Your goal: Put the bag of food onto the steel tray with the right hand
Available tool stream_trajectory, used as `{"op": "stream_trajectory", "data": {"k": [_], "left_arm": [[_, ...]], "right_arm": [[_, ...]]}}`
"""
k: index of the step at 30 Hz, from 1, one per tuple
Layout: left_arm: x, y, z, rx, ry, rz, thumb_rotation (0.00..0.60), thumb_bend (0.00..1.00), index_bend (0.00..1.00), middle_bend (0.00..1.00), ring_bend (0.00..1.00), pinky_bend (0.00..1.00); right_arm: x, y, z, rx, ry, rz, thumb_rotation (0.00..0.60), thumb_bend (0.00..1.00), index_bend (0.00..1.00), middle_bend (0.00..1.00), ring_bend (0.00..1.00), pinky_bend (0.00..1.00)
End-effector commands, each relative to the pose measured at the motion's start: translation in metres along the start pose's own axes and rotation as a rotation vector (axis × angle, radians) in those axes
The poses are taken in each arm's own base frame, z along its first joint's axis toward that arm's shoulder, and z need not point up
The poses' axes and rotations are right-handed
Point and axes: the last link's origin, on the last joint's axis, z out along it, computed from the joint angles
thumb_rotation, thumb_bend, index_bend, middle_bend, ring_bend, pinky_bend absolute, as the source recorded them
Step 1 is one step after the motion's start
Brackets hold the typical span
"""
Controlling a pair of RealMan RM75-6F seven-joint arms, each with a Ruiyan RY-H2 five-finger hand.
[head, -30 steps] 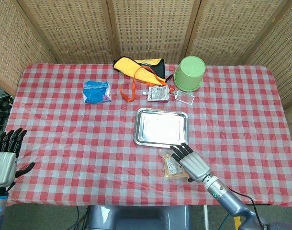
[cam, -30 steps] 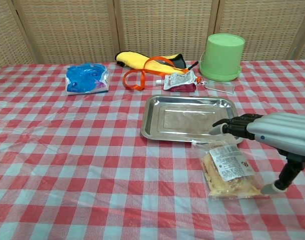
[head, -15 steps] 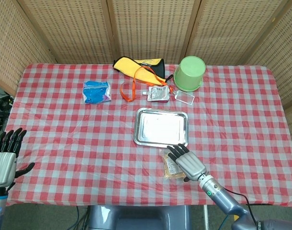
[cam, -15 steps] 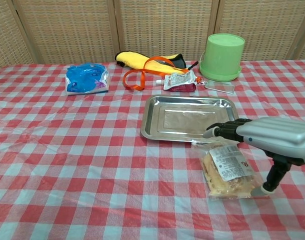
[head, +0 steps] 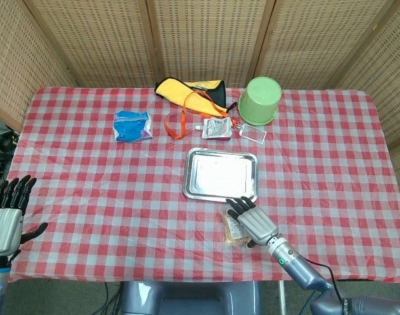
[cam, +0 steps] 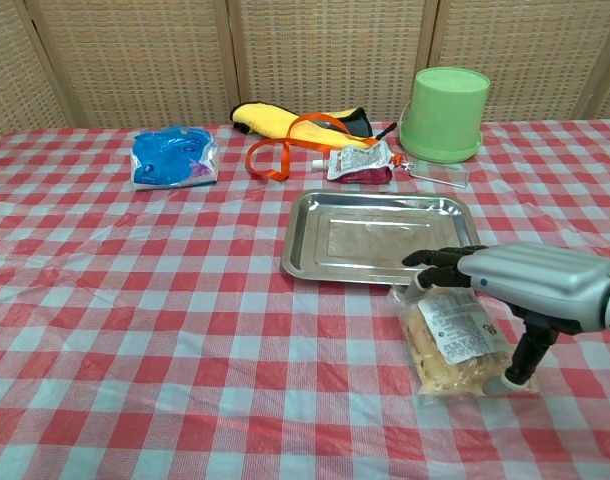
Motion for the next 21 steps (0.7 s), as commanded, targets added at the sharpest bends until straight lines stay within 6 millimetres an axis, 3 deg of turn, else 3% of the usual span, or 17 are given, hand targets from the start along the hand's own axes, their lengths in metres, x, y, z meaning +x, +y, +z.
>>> {"op": "stream_trajectory", "data": {"k": [1, 4, 12, 18, 21], "left_arm": [[0.000, 0.000, 0.000, -0.002, 0.000, 0.000, 0.600, 0.06, 0.00, 0.00, 0.00, 0.00], [0.000, 0.001, 0.000, -0.002, 0.002, -0.001, 0.600, 0.07, 0.00, 0.00, 0.00, 0.00], [0.000, 0.001, 0.000, -0.003, 0.002, -0.001, 0.600, 0.07, 0.00, 0.00, 0.00, 0.00], [-0.001, 0.001, 0.000, -0.004, -0.002, 0.002, 0.600, 0.07, 0.00, 0.00, 0.00, 0.00], [0.000, 0.002, -0.001, -0.007, 0.002, 0.000, 0.600, 0.07, 0.00, 0.00, 0.00, 0.00]], "right_arm": [[0.000, -0.001, 0.001, 0.009, 0.036, 0.005, 0.600, 0.12, 0.48, 0.34, 0.29, 0.41], [-0.001, 0.000, 0.000, 0.015, 0.060, 0.011, 0.600, 0.13, 0.54, 0.41, 0.36, 0.46], [-0.001, 0.003, -0.003, 0.025, 0.066, 0.017, 0.600, 0.13, 0.57, 0.45, 0.40, 0.50], [0.018, 0.004, -0.008, 0.027, 0.114, 0.011, 0.600, 0.13, 0.58, 0.45, 0.40, 0.50], [0.036, 0.003, -0.009, 0.025, 0.151, -0.001, 0.600, 0.13, 0.58, 0.45, 0.40, 0.50]]}}
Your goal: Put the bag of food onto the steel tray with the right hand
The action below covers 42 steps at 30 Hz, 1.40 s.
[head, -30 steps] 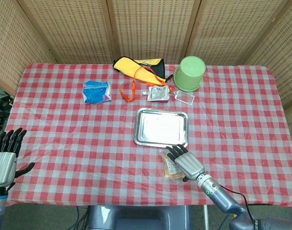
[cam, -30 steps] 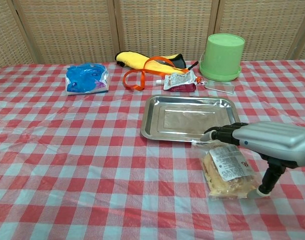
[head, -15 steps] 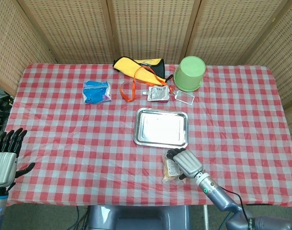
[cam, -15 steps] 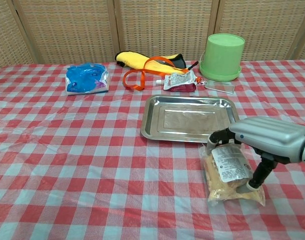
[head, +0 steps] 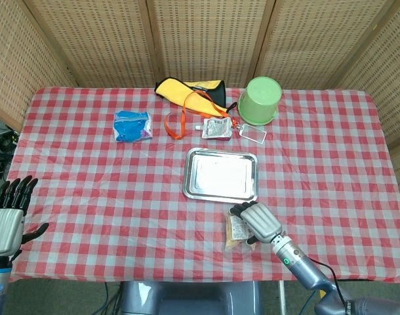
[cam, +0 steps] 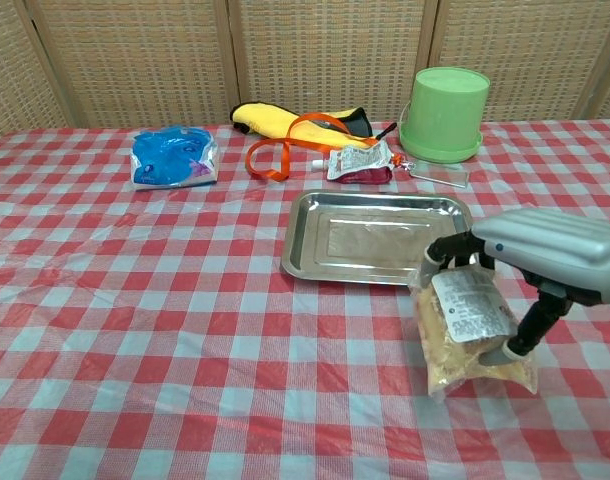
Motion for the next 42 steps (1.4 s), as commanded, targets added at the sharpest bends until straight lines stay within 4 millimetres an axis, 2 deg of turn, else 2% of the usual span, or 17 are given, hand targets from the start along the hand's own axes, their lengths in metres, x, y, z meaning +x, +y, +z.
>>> {"op": "stream_trajectory", "data": {"k": [1, 7, 12, 25, 30, 32, 34, 35, 37, 38, 40, 42], "left_arm": [[0.001, 0.000, 0.000, -0.001, 0.002, -0.002, 0.600, 0.07, 0.00, 0.00, 0.00, 0.00], [0.000, 0.000, 0.000, -0.003, -0.005, 0.001, 0.600, 0.07, 0.00, 0.00, 0.00, 0.00], [-0.001, -0.001, 0.002, 0.004, -0.007, 0.004, 0.600, 0.07, 0.00, 0.00, 0.00, 0.00], [-0.003, -0.005, 0.008, 0.024, -0.022, -0.006, 0.600, 0.07, 0.00, 0.00, 0.00, 0.00], [-0.005, -0.008, 0.010, 0.033, -0.032, -0.009, 0.600, 0.07, 0.00, 0.00, 0.00, 0.00], [-0.004, -0.009, 0.011, 0.037, -0.030, -0.010, 0.600, 0.07, 0.00, 0.00, 0.00, 0.00], [-0.004, -0.010, 0.011, 0.042, -0.027, -0.014, 0.600, 0.07, 0.00, 0.00, 0.00, 0.00], [-0.003, -0.010, 0.011, 0.044, -0.024, -0.016, 0.600, 0.07, 0.00, 0.00, 0.00, 0.00], [-0.002, -0.011, 0.011, 0.046, -0.021, -0.019, 0.600, 0.07, 0.00, 0.00, 0.00, 0.00], [-0.002, -0.011, 0.011, 0.046, -0.022, -0.019, 0.600, 0.07, 0.00, 0.00, 0.00, 0.00], [-0.002, -0.011, 0.011, 0.045, -0.026, -0.018, 0.600, 0.07, 0.00, 0.00, 0.00, 0.00], [-0.003, -0.011, 0.011, 0.044, -0.028, -0.018, 0.600, 0.07, 0.00, 0.00, 0.00, 0.00]], "right_arm": [[0.018, -0.001, 0.003, 0.000, 0.037, -0.017, 0.600, 0.13, 0.58, 0.45, 0.40, 0.50], [0.044, -0.003, 0.021, -0.010, 0.065, -0.031, 0.600, 0.13, 0.58, 0.45, 0.40, 0.50], [0.060, -0.003, 0.052, -0.028, 0.076, -0.031, 0.600, 0.13, 0.59, 0.45, 0.40, 0.50], [0.073, -0.005, 0.124, -0.058, 0.060, -0.024, 0.600, 0.13, 0.58, 0.44, 0.40, 0.49], [0.074, 0.001, 0.143, -0.085, 0.060, -0.028, 0.600, 0.13, 0.58, 0.42, 0.40, 0.44], [0.074, 0.004, 0.147, -0.096, 0.062, -0.040, 0.600, 0.13, 0.57, 0.42, 0.39, 0.37], [0.074, 0.008, 0.150, -0.109, 0.060, -0.052, 0.600, 0.13, 0.53, 0.37, 0.34, 0.23], [0.073, 0.010, 0.152, -0.115, 0.055, -0.055, 0.600, 0.13, 0.48, 0.31, 0.28, 0.15], [0.072, 0.015, 0.154, -0.131, 0.042, -0.062, 0.600, 0.12, 0.37, 0.20, 0.16, 0.03], [0.072, 0.017, 0.154, -0.138, 0.037, -0.064, 0.600, 0.12, 0.30, 0.14, 0.10, 0.01], [0.071, 0.021, 0.153, -0.154, 0.025, -0.067, 0.600, 0.12, 0.21, 0.05, 0.02, 0.00], [0.070, 0.023, 0.150, -0.168, 0.009, -0.073, 0.600, 0.12, 0.15, 0.01, 0.00, 0.00]]}}
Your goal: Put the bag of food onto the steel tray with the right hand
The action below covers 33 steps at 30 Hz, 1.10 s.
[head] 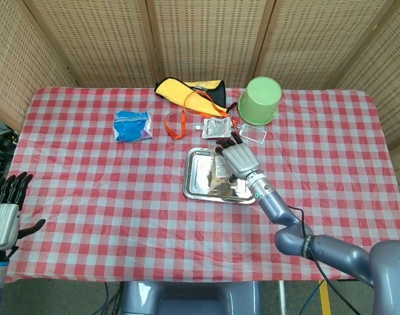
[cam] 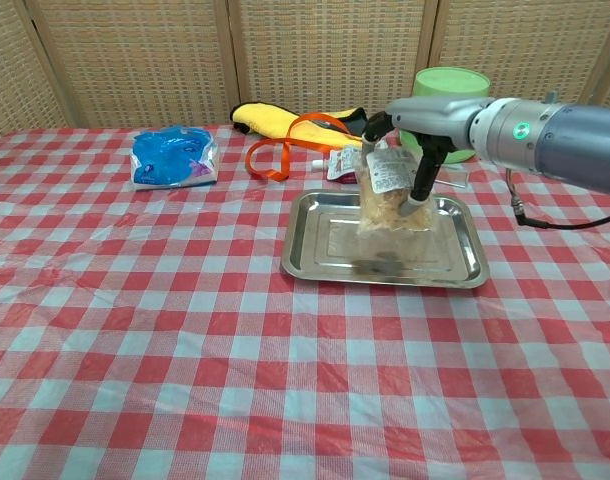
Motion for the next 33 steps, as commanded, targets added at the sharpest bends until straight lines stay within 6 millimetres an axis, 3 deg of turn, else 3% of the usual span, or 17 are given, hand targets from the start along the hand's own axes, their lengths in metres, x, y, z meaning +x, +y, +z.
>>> {"op": "stream_trajectory", "data": {"k": [1, 8, 14, 18, 22, 27, 33], "left_arm": [[-0.001, 0.000, 0.000, -0.001, -0.003, 0.001, 0.600, 0.07, 0.00, 0.00, 0.00, 0.00], [0.000, 0.001, -0.001, -0.004, -0.002, -0.002, 0.600, 0.07, 0.00, 0.00, 0.00, 0.00], [0.003, 0.001, -0.003, -0.009, 0.006, -0.009, 0.600, 0.07, 0.00, 0.00, 0.00, 0.00], [0.003, -0.001, -0.003, -0.004, 0.009, -0.012, 0.600, 0.07, 0.00, 0.00, 0.00, 0.00], [0.004, 0.000, -0.004, -0.007, 0.011, -0.017, 0.600, 0.07, 0.00, 0.00, 0.00, 0.00], [0.006, 0.001, -0.006, -0.017, 0.028, -0.022, 0.600, 0.07, 0.00, 0.00, 0.00, 0.00], [0.008, 0.003, -0.010, -0.025, 0.044, -0.016, 0.600, 0.07, 0.00, 0.00, 0.00, 0.00]], "right_arm": [[-0.002, 0.005, -0.003, -0.020, -0.024, -0.018, 0.600, 0.12, 0.13, 0.00, 0.00, 0.00], [-0.003, 0.015, -0.016, -0.062, -0.036, -0.019, 0.600, 0.11, 0.06, 0.00, 0.00, 0.00], [0.003, 0.024, -0.036, -0.089, -0.013, -0.025, 0.600, 0.11, 0.06, 0.00, 0.00, 0.00], [0.005, 0.036, -0.065, -0.104, 0.028, -0.022, 0.600, 0.11, 0.05, 0.00, 0.00, 0.00], [0.001, 0.057, -0.110, -0.122, 0.099, -0.045, 0.600, 0.11, 0.02, 0.00, 0.00, 0.00], [-0.012, 0.082, -0.169, -0.160, 0.198, -0.131, 0.600, 0.11, 0.00, 0.00, 0.00, 0.00], [-0.028, 0.106, -0.221, -0.241, 0.233, -0.122, 0.600, 0.10, 0.00, 0.00, 0.00, 0.00]]}}
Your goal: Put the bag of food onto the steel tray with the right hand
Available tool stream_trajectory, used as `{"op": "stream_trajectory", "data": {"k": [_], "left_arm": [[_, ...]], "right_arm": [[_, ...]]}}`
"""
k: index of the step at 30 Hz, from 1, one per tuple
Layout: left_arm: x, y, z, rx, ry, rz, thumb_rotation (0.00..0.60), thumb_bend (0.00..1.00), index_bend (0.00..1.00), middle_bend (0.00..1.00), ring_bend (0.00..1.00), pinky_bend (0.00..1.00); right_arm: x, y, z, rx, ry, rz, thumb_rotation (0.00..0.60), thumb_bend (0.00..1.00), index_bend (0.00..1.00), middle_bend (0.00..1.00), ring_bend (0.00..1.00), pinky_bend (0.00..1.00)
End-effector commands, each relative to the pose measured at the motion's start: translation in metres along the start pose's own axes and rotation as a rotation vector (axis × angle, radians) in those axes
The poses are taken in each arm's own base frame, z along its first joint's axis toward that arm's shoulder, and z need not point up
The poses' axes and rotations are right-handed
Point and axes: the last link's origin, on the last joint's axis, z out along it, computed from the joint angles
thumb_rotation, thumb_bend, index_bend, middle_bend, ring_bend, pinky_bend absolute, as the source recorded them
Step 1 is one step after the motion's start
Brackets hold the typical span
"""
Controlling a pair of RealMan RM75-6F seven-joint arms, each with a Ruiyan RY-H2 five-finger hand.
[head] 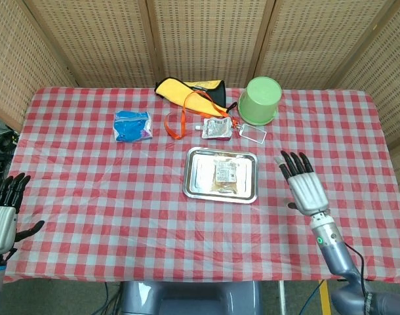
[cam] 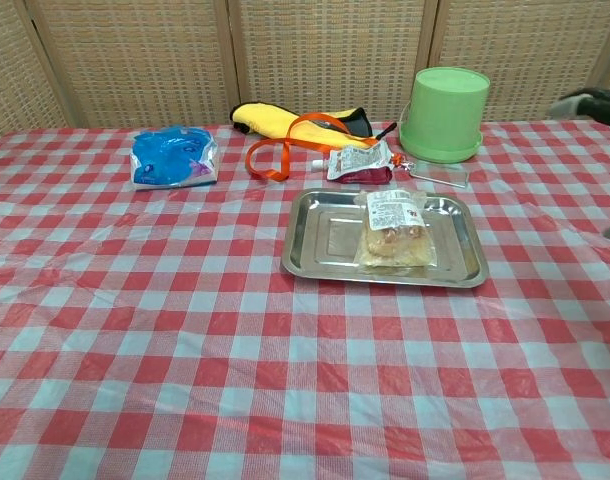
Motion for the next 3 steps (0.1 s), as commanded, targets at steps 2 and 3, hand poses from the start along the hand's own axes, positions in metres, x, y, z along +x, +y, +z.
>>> {"op": "stream_trajectory", "data": {"k": [2, 3], "left_arm": [[0.002, 0.002, -0.004, -0.005, 0.010, 0.001, 0.600, 0.07, 0.00, 0.00, 0.00, 0.00], [0.002, 0.002, -0.005, -0.008, 0.011, 0.002, 0.600, 0.07, 0.00, 0.00, 0.00, 0.00]], "right_arm": [[-0.008, 0.031, -0.044, -0.070, 0.030, -0.009, 0.600, 0.10, 0.00, 0.00, 0.00, 0.00], [-0.009, 0.036, -0.051, -0.089, 0.034, 0.004, 0.600, 0.10, 0.00, 0.00, 0.00, 0.00]]}}
